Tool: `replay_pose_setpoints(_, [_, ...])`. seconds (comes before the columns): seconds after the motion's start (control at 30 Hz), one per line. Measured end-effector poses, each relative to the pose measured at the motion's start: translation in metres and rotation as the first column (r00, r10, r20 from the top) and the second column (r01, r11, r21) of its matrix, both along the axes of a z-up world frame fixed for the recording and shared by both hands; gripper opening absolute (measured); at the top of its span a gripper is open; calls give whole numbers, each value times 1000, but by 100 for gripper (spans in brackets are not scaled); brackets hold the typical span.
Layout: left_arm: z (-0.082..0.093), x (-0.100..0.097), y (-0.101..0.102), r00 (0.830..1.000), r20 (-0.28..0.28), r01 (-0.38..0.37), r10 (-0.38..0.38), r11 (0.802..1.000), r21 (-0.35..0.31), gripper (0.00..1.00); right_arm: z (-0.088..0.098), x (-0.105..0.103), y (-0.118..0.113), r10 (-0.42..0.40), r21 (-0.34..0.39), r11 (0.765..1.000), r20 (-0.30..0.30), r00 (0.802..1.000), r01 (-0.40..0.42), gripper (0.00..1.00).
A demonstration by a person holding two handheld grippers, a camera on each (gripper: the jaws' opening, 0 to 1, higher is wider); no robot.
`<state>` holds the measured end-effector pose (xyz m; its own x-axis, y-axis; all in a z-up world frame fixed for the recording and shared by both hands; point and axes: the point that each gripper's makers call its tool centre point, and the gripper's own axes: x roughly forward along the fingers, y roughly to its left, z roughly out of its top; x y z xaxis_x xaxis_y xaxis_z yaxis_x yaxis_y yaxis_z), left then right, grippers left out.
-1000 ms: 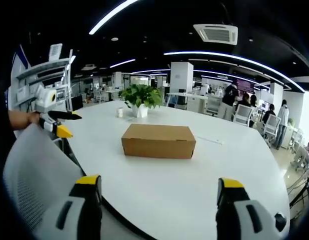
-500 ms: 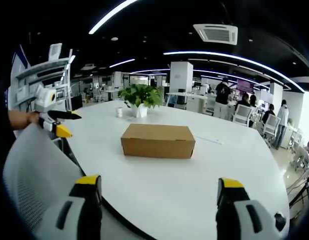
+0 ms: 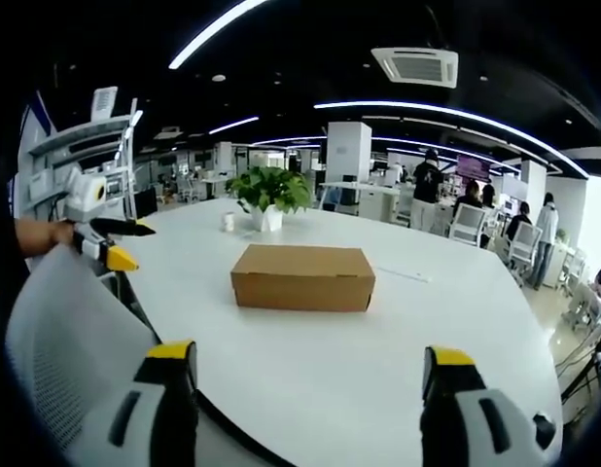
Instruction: Operate the shoe box by opening the lid, removing the specified soft item, and placing it in the target area until the item is outside and the box remains undamaged.
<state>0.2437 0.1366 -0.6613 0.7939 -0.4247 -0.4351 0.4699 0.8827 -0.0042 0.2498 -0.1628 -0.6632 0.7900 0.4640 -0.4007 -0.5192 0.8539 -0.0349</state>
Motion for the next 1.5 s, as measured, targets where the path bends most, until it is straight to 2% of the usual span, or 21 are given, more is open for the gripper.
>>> replay_pose_setpoints(0.07, [2, 2, 2, 1000, 1, -16, 16, 1000, -23, 100, -2, 0, -1, -3, -1, 1000, -10, 1000, 3, 97])
replay_pose_setpoints(0.2, [3, 3, 3, 1000, 3, -25, 25, 999, -21, 100, -1, 1, -1, -5, -5, 1000, -8, 1000, 4, 97])
replay_pose_setpoints(0.37, [4, 4, 5, 999, -18, -37, 36, 998, -43, 100, -1, 2, -1, -4, -16, 1000, -21, 1000, 4, 97])
replay_pose_setpoints(0.6, [12, 10, 7, 998, -29, -55, 54, 997, -45, 100, 13, 11, 0, 0, 5, 1000, -12, 1000, 0, 97])
replay_pose_setpoints(0.7, [24, 19, 8, 998, -12, -59, 58, 998, -35, 100, 20, 17, 3, 16, 4, 1000, -6, 1000, -16, 96])
replay_pose_setpoints(0.87, [31, 31, 8, 998, -7, -64, 64, 997, -47, 100, 22, 25, 3, 19, 5, 1000, -12, 1000, -19, 95])
replay_pose_setpoints(1.23, [23, 48, -4, 998, -31, -55, 54, 998, -37, 100, 22, 36, 0, 40, -9, 999, -17, 999, -40, 94])
replay_pose_setpoints(1.3, [22, 52, -5, 998, -41, -57, 55, 997, -53, 100, 21, 39, -1, 49, -19, 999, -20, 999, -49, 94])
replay_pose_setpoints(1.4, [23, 56, -12, 998, -23, -56, 54, 996, -74, 100, 22, 43, -2, 60, -40, 997, -8, 998, -60, 96])
replay_pose_setpoints(1.5, [16, 58, -18, 1000, -21, -21, 21, 1000, -12, 100, 23, 48, -3, 65, -47, 997, 1, 998, -65, 96])
